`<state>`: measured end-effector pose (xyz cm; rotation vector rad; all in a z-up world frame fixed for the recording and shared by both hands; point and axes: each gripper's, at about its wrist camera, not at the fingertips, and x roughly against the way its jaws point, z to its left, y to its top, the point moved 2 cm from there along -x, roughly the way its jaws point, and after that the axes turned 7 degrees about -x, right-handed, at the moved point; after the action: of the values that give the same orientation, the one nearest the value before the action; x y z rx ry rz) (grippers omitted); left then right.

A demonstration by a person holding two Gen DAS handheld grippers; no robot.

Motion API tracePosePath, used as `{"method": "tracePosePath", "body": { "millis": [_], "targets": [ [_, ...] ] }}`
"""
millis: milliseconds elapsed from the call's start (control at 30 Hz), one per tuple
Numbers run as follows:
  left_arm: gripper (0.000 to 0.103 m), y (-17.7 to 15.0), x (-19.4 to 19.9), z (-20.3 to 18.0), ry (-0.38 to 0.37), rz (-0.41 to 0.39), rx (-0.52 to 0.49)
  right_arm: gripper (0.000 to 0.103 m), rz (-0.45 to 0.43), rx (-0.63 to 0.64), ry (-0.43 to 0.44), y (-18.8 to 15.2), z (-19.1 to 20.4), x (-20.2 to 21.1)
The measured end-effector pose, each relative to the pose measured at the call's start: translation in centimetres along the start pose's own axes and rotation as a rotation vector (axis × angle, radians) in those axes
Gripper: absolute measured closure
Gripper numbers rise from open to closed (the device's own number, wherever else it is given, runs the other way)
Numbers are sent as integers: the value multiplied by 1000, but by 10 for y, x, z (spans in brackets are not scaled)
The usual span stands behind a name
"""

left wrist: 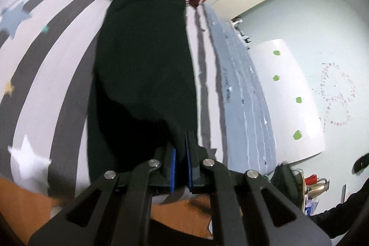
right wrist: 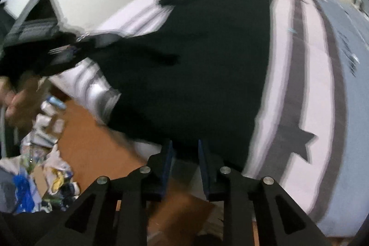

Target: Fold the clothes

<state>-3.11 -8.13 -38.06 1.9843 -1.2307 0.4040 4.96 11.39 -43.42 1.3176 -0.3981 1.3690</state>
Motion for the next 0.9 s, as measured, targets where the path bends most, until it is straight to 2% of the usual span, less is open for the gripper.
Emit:
{"method": "tracePosePath", "body": {
  "millis": [133, 233, 300, 433, 567, 667, 700, 733, 800, 900],
  "targets": [
    [97, 10, -1, -6, -20, 0, -31, 71, -13, 42, 80, 9, 48, -18],
    [97, 10, -1, -7, -15, 2, -38, 69, -36, 4, 90, 13, 55, -33],
    [97, 7, 4, -5, 11, -4, -47, 69, -53, -55, 52, 36, 76, -74],
    [99, -5, 13, 6, 93, 7, -71, 69, -83, -226, -87, 26, 22, -66],
    [99, -31, 1, 18, 187, 103, -93, 72, -118, -356, -223, 10, -26, -49],
    [99, -48, -15, 27, 222, 175, -78, 91, -104, -379, -263, -7, -50, -34],
    [99, -51, -19, 28, 228, 183, -77, 92, -98, -384, -274, -11, -54, -31],
    [99, -53, -22, 30, 236, 189, -73, 92, -92, -388, -286, -15, -57, -28],
    [99, -56, -28, 34, 251, 209, -58, 85, -79, -396, -309, -24, -64, -22],
    [99, -61, -28, 40, 256, 227, -46, 85, -54, -446, -299, -33, -82, -8]
  ]
}}
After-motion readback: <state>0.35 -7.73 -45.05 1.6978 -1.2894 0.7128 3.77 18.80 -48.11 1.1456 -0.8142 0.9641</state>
